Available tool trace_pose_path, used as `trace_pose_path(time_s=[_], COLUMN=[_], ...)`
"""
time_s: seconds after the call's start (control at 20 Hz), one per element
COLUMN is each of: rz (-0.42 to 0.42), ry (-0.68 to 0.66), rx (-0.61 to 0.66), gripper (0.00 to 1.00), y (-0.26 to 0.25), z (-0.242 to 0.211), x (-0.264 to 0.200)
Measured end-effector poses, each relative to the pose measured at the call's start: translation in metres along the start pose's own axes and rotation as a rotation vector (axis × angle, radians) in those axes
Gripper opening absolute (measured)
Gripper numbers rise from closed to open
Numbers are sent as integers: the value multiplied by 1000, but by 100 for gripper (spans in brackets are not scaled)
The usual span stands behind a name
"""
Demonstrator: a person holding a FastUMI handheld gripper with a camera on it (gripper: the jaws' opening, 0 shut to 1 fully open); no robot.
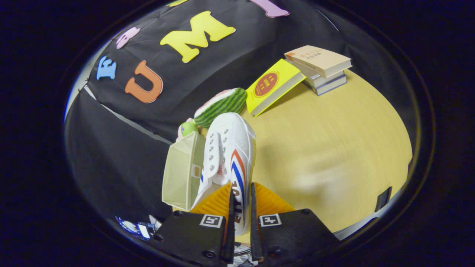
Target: Open the storage box then place both shoes into the box .Put the left shoe in first, then the right shoe, with the right side of both shoes facing outward in a uniform manner.
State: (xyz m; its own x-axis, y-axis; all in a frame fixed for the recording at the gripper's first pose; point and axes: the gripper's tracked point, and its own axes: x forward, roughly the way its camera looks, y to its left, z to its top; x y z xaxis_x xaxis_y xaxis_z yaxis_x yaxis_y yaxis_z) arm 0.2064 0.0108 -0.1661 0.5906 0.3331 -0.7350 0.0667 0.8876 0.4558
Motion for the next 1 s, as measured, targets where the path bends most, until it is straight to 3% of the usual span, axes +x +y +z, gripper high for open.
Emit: trace_pose_path(time_s=[0.15, 0.4, 0.75, 1.0], rz=[-24, 65, 119, 78], ry=[-40, -40, -75, -96], rx=[-39, -13, -32, -29], gripper=[23, 23, 23, 23], y=[29, 95, 164, 174], z=[-1, -16, -38, -53], x=[7, 28, 73, 104])
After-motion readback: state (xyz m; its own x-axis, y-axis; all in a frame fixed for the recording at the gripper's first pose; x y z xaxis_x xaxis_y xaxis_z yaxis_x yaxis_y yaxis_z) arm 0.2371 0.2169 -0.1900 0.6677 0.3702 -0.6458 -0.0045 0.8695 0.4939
